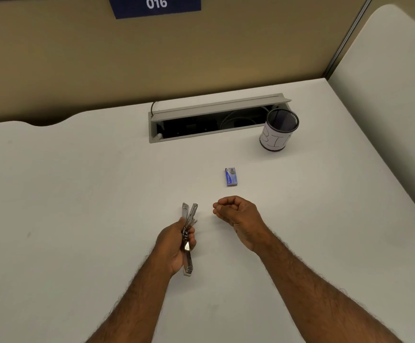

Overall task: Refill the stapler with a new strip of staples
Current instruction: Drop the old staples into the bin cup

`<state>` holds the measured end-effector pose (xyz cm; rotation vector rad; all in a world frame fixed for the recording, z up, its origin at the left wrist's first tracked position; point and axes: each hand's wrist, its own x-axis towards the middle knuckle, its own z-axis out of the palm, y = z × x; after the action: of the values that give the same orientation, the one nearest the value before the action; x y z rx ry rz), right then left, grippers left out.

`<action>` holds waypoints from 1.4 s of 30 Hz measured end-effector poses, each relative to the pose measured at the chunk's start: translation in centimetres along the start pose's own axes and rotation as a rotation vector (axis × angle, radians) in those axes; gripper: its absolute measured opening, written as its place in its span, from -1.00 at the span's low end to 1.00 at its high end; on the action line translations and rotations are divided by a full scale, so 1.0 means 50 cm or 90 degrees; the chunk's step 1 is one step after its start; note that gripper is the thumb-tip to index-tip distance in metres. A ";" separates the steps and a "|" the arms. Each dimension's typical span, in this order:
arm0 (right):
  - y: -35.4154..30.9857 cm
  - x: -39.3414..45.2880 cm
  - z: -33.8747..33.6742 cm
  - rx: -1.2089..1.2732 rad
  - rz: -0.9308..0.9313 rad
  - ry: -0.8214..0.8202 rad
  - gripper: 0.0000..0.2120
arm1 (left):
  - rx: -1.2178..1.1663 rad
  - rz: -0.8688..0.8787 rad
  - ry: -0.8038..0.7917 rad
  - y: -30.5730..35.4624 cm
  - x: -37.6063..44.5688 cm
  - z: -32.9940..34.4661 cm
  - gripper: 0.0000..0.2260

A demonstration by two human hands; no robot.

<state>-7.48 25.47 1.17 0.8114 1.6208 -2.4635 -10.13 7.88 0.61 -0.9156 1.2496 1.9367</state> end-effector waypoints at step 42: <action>-0.308 0.201 -0.084 -0.523 -0.588 0.487 -0.87 | 0.061 0.089 -0.086 0.023 0.031 0.020 -0.74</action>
<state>-19.82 37.99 7.98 1.0327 3.5456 -1.4072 -12.12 8.62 0.19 -0.6531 1.3442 1.9909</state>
